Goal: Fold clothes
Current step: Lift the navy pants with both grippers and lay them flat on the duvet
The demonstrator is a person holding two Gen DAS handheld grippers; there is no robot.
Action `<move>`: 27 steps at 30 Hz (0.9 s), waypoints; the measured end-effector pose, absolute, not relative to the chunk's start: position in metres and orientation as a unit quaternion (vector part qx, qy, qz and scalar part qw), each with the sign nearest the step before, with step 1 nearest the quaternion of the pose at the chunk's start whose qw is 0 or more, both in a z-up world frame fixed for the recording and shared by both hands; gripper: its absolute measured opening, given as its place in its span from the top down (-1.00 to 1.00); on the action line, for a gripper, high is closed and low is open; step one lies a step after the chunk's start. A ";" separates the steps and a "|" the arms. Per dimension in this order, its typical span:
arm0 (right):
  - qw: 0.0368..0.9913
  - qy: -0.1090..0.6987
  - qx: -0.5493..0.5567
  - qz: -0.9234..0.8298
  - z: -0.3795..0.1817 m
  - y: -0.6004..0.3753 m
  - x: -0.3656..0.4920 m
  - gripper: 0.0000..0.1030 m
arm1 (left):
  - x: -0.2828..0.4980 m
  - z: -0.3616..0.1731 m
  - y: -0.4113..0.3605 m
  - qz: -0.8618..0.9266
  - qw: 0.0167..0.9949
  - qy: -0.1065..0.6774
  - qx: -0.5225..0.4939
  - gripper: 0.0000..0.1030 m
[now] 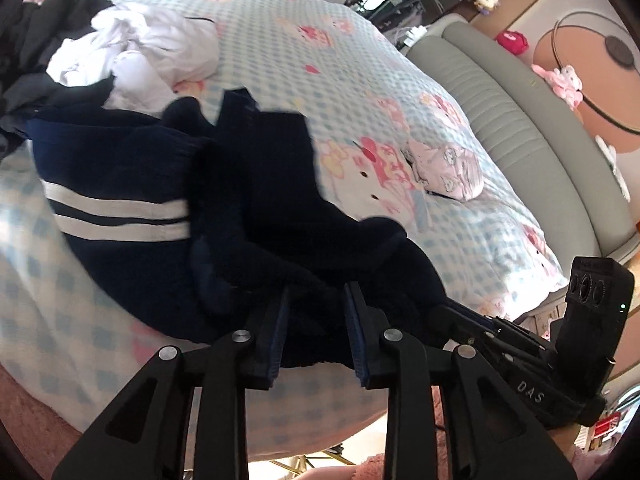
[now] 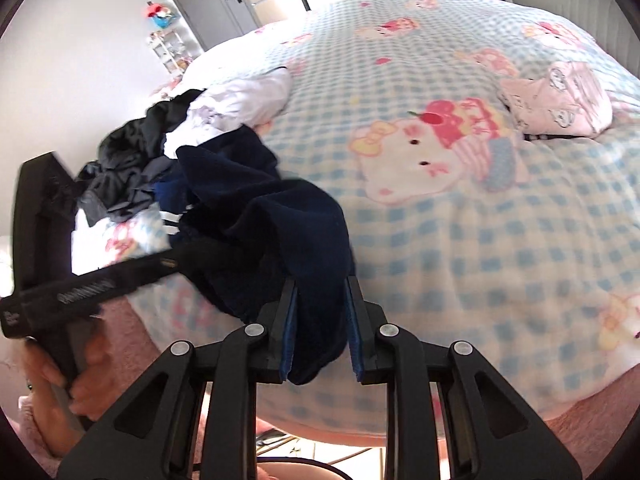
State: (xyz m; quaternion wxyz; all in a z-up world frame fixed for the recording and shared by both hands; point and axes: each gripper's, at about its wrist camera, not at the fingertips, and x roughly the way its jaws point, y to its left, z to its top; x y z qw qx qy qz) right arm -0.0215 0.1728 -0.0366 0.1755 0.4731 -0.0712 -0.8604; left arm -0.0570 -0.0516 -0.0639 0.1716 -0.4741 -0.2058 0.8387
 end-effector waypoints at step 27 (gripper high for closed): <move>0.160 -0.019 0.531 -0.832 -0.081 0.167 -0.024 -0.02 | 0.012 -0.094 -0.113 0.816 -0.021 -0.161 -0.555 0.36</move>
